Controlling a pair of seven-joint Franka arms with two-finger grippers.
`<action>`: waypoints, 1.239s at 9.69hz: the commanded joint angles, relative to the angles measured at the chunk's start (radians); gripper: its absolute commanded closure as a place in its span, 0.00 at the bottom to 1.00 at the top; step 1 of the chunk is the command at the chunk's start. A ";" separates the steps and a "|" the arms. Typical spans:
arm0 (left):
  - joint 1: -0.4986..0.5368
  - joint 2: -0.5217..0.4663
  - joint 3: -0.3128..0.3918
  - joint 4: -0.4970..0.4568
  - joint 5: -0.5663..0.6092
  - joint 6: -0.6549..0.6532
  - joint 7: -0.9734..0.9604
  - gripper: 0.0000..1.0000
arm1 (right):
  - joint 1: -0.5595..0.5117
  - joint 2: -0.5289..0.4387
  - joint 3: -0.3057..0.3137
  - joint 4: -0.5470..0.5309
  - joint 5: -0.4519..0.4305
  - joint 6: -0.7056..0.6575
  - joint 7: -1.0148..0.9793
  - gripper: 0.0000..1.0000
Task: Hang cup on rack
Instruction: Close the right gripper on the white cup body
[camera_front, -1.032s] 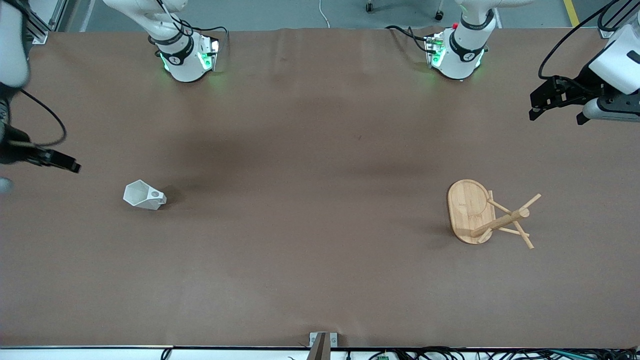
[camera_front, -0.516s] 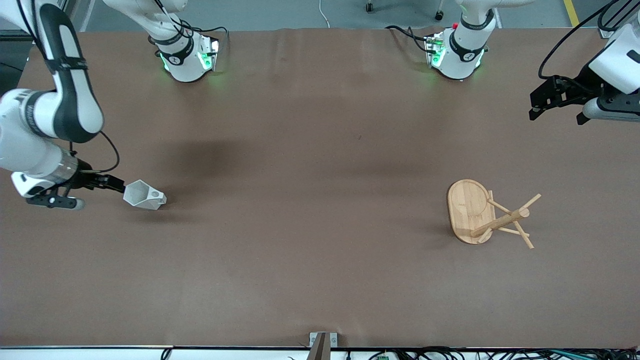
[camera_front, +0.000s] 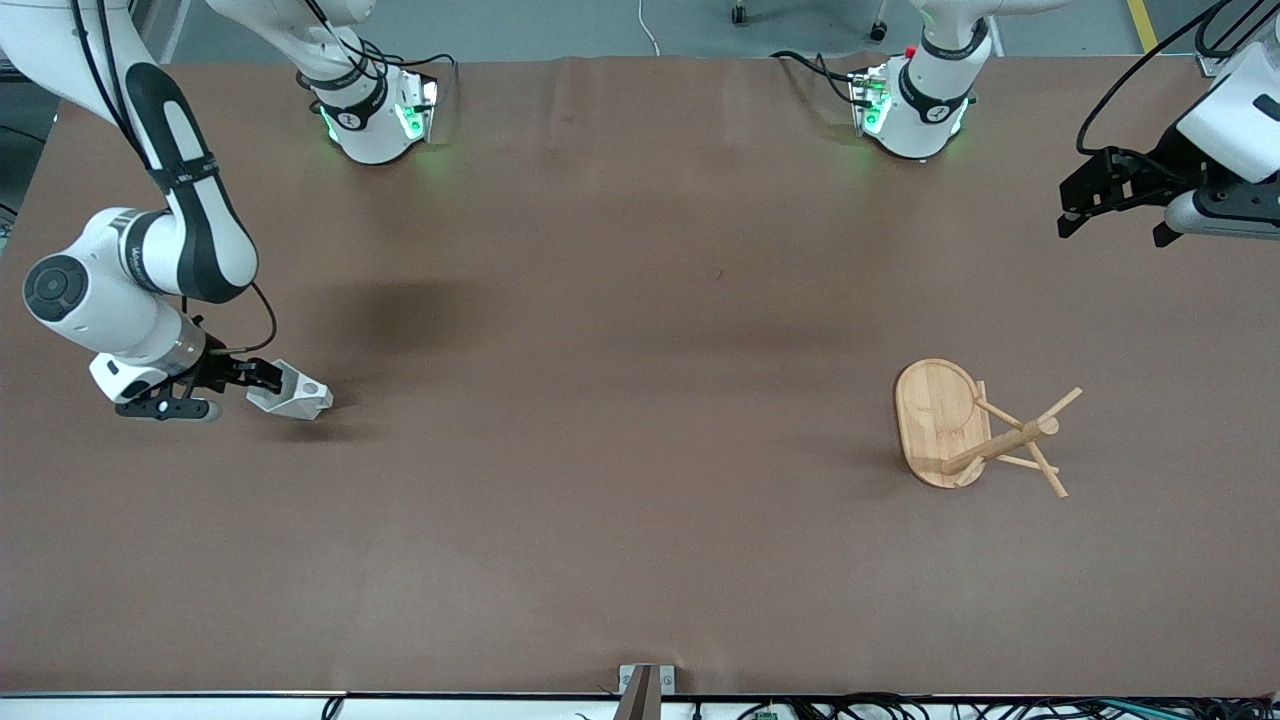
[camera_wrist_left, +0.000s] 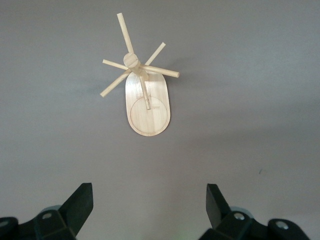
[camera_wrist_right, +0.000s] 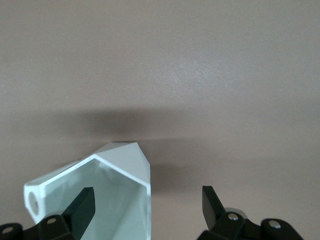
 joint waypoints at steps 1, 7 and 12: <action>0.003 0.003 -0.005 -0.020 -0.006 -0.011 0.015 0.00 | -0.017 0.011 0.010 -0.022 -0.013 0.040 -0.029 0.19; 0.005 0.003 -0.005 -0.020 -0.010 -0.011 0.013 0.00 | -0.017 0.037 0.010 -0.023 -0.013 0.058 -0.032 0.84; -0.003 0.001 -0.022 -0.016 -0.013 -0.011 -0.002 0.00 | 0.013 0.022 0.015 0.086 -0.010 -0.108 -0.027 0.99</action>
